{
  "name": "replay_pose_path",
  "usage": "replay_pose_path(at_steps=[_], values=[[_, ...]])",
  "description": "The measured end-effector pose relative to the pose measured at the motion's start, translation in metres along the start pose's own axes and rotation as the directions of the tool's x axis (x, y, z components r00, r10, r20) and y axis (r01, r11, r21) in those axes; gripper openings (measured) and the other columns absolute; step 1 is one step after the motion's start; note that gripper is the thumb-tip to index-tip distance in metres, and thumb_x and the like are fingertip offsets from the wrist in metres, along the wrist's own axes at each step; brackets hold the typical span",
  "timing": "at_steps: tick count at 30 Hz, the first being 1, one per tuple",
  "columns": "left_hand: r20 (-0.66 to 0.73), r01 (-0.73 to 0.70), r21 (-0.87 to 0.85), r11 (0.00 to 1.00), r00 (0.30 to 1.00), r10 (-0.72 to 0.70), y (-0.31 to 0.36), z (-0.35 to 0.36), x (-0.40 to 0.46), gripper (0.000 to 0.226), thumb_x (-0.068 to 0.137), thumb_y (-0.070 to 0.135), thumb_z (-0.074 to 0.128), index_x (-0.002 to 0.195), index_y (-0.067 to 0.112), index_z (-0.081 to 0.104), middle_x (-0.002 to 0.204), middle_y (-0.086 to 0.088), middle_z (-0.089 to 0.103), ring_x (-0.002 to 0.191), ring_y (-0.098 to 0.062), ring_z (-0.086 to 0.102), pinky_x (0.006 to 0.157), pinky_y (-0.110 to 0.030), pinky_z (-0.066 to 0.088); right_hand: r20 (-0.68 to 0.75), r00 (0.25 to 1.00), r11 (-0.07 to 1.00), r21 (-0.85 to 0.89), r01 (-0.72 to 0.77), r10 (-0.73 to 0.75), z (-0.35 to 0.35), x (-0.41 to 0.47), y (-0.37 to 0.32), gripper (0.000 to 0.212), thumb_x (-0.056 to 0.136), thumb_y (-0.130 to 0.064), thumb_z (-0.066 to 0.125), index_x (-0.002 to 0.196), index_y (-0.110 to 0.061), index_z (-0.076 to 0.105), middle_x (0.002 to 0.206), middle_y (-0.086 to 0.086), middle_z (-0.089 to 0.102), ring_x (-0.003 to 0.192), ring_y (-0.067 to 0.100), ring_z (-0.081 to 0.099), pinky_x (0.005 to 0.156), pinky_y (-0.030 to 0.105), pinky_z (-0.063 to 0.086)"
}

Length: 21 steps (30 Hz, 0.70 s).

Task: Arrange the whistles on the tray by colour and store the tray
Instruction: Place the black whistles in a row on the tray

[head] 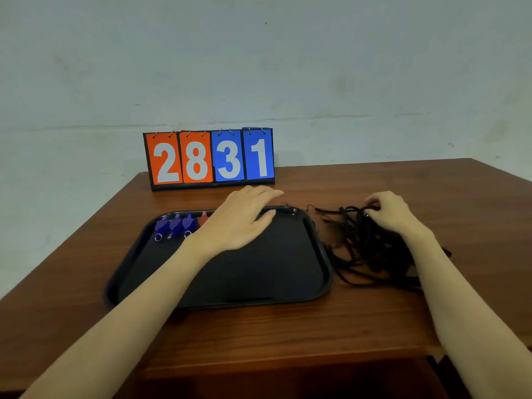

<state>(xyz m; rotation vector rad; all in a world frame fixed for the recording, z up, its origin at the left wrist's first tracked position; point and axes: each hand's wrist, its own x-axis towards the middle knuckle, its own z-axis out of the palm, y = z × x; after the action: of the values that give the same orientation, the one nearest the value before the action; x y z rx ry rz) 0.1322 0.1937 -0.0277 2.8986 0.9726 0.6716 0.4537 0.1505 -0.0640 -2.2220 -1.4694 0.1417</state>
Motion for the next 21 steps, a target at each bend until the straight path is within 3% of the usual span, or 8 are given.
replay_pose_path(at_steps=[3,8,11,13,15,18,21], values=[[-0.018,-0.042,-0.010,0.999,0.999,0.042,0.020,0.007,0.018,0.047,0.099,0.031,0.045,0.145,0.024,0.038,0.146,0.005,0.043,0.134,-0.010,0.037,0.108,-0.029,0.030,0.044,0.999,0.993,-0.113,-0.012,0.017,0.003,0.000,0.002,0.023,0.092,-0.014,0.059,0.114,-0.014,0.066,0.118,0.006,0.065,0.116,0.031,0.054,0.102,0.043,0.030],[-0.029,-0.073,-0.053,0.996,0.997,0.071,0.044,0.029,0.036,0.047,0.098,0.031,0.046,0.144,0.024,0.038,0.144,0.004,0.046,0.132,-0.012,0.040,0.109,-0.036,0.035,-0.076,0.997,0.992,-0.122,0.026,-0.036,0.000,-0.002,0.006,0.019,0.089,-0.010,0.062,0.106,-0.017,0.068,0.113,0.004,0.067,0.113,0.027,0.054,0.102,0.039,0.028],[-0.029,-0.085,-0.076,0.994,0.996,0.083,0.052,0.039,0.039,0.046,0.098,0.029,0.047,0.143,0.023,0.040,0.141,0.004,0.048,0.129,-0.013,0.043,0.107,-0.039,0.037,-0.219,0.974,0.995,0.063,0.078,-0.063,-0.008,-0.004,0.005,0.019,0.086,-0.015,0.068,0.105,-0.017,0.068,0.106,0.001,0.069,0.104,0.022,0.060,0.101,0.039,0.037],[-0.025,-0.080,-0.096,0.992,0.997,0.078,0.053,0.043,0.039,0.046,0.097,0.028,0.048,0.142,0.022,0.041,0.140,0.004,0.050,0.128,-0.013,0.043,0.107,-0.040,0.037,-0.274,0.960,0.956,0.266,0.125,-0.050,-0.013,-0.006,0.003,0.022,0.086,-0.016,0.069,0.108,-0.014,0.067,0.099,0.002,0.068,0.092,0.017,0.061,0.091,0.031,0.047],[-0.034,-0.065,-0.122,0.990,0.998,0.062,0.051,0.045,0.040,0.045,0.097,0.027,0.048,0.141,0.023,0.043,0.139,0.004,0.051,0.128,-0.012,0.044,0.106,-0.040,0.038,-0.289,0.956,0.901,0.404,0.159,-0.039,-0.018,-0.010,-0.001,0.025,0.088,-0.014,0.066,0.112,-0.011,0.065,0.097,0.002,0.066,0.088,0.014,0.060,0.082,0.024,0.048],[-0.105,-0.040,-0.180,0.983,0.994,0.021,0.048,0.044,0.040,0.041,0.097,0.027,0.050,0.137,0.023,0.048,0.129,0.006,0.057,0.116,-0.008,0.051,0.100,-0.034,0.043,-0.273,0.962,0.823,0.546,0.156,-0.001,-0.023,-0.014,-0.007,0.027,0.091,-0.013,0.061,0.118,-0.012,0.063,0.100,0.004,0.064,0.091,0.016,0.060,0.083,0.029,0.051],[-0.171,-0.025,-0.289,0.957,0.985,-0.026,0.049,0.044,0.040,0.036,0.095,0.027,0.052,0.131,0.023,0.054,0.117,0.011,0.061,0.104,-0.001,0.055,0.094,-0.027,0.047,-0.202,0.979,0.669,0.724,0.167,-0.026,-0.025,-0.021,-0.018,0.028,0.092,-0.010,0.058,0.120,-0.013,0.063,0.099,0.007,0.065,0.090,0.016,0.064,0.081,0.029,0.053]])
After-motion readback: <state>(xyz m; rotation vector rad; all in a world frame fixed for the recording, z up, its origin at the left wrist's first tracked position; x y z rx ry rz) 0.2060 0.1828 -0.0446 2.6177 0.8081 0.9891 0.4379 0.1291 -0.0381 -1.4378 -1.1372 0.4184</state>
